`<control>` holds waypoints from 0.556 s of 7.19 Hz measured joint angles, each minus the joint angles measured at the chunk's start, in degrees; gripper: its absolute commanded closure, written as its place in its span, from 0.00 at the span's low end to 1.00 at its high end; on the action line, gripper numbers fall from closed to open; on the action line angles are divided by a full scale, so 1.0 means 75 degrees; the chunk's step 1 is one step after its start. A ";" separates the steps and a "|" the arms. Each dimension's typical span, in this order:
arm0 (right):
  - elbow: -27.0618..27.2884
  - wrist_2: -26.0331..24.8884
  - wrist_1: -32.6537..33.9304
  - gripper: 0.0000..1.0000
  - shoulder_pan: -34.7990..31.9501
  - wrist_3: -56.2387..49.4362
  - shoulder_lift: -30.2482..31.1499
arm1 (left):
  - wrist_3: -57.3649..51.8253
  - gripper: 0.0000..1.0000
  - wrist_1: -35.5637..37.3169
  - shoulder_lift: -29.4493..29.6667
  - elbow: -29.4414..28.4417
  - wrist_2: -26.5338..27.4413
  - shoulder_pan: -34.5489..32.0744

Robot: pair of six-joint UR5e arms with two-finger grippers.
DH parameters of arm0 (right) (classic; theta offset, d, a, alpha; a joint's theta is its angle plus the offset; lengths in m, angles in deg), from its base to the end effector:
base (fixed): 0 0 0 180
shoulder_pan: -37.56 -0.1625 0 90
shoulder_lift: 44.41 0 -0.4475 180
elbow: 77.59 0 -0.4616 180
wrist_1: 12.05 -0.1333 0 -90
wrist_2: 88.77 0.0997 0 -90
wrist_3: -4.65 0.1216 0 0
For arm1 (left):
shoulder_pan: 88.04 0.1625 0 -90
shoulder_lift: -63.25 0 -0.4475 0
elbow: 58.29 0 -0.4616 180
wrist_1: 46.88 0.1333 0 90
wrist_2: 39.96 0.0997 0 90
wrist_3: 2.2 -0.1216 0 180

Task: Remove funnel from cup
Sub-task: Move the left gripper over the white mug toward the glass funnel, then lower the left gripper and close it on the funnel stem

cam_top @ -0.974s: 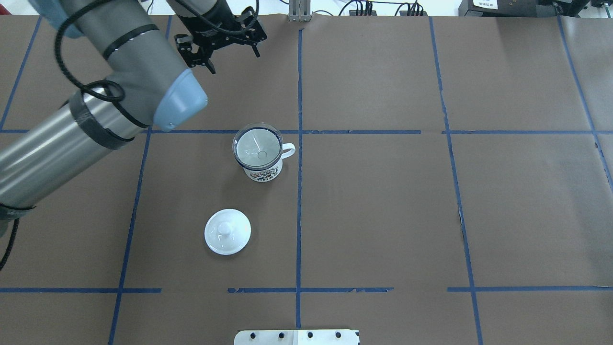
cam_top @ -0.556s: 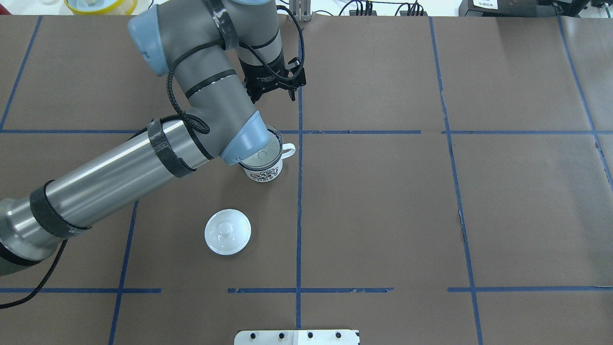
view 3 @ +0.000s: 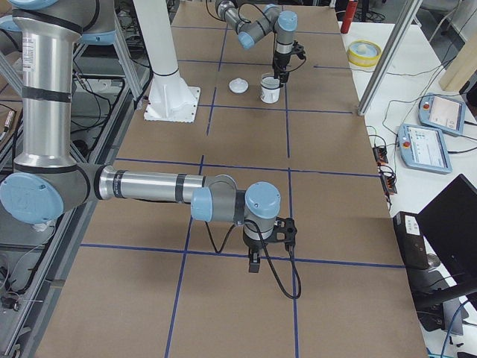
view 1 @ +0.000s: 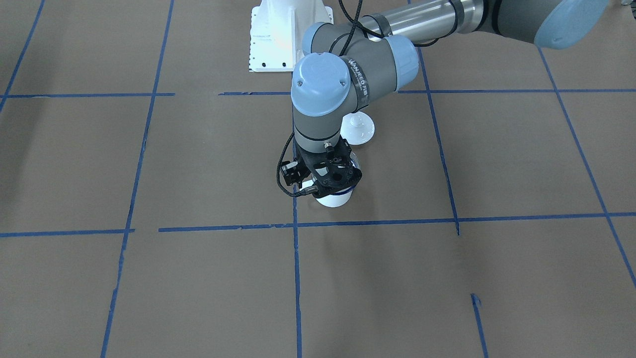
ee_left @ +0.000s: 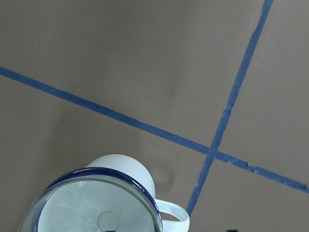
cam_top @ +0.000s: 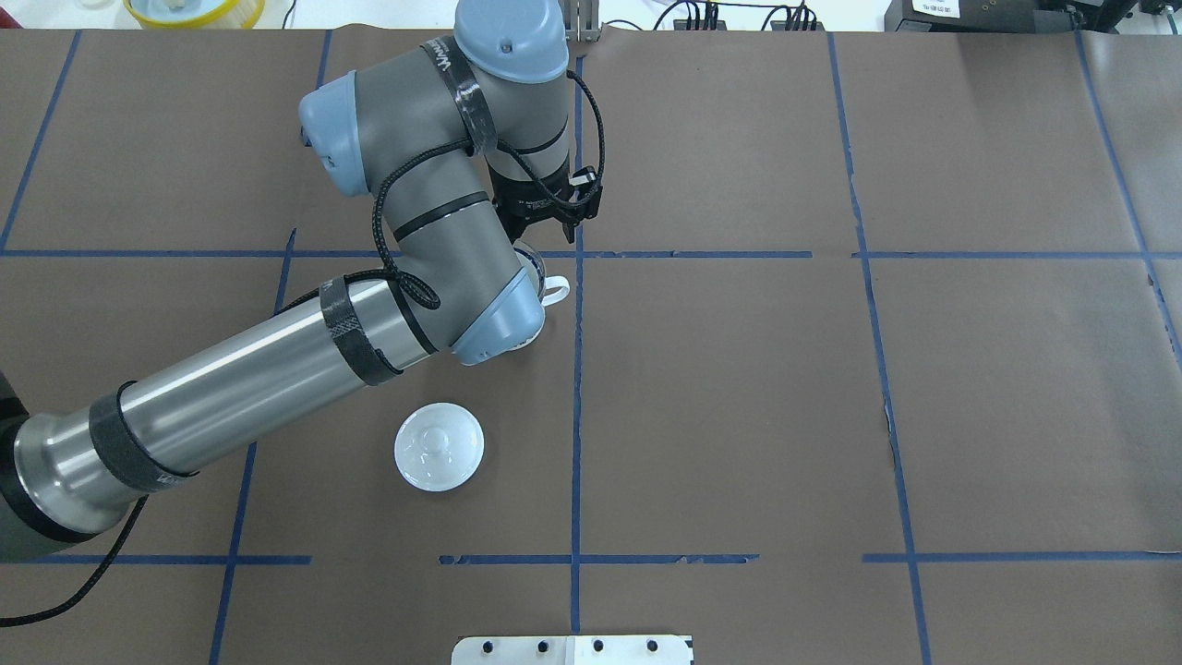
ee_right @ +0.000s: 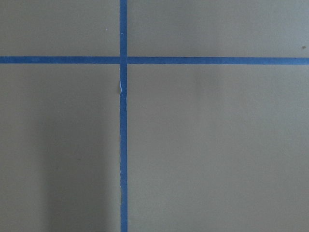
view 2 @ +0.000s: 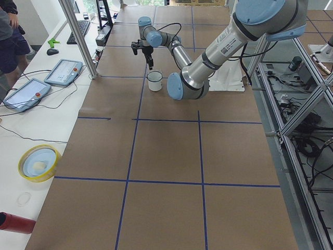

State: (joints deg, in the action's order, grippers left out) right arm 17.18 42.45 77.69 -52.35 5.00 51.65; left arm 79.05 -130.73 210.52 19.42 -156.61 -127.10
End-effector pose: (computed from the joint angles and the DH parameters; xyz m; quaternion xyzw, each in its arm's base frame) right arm 0.0524 -0.5124 0.7111 -0.0098 -0.3520 0.0053 0.9360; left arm 0.6094 -0.5960 0.1003 -0.0676 0.3838 -0.1660 0.9059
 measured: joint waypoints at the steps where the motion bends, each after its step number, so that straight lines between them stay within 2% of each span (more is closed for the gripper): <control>1: 0.0000 0.0000 0.0000 0.00 0.0000 0.0000 0.0000 | -0.0021 0.59 -0.0010 -0.0015 -0.0002 0.0002 0.0019; 4: -0.0002 0.0000 0.0000 0.00 0.0000 0.0000 0.0000 | -0.0075 0.69 -0.0041 -0.0104 -0.0003 0.0003 0.0028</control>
State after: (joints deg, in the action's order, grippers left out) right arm 17.17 42.45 77.69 -52.35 5.00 51.65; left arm 78.49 -131.04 209.74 19.40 -156.59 -126.90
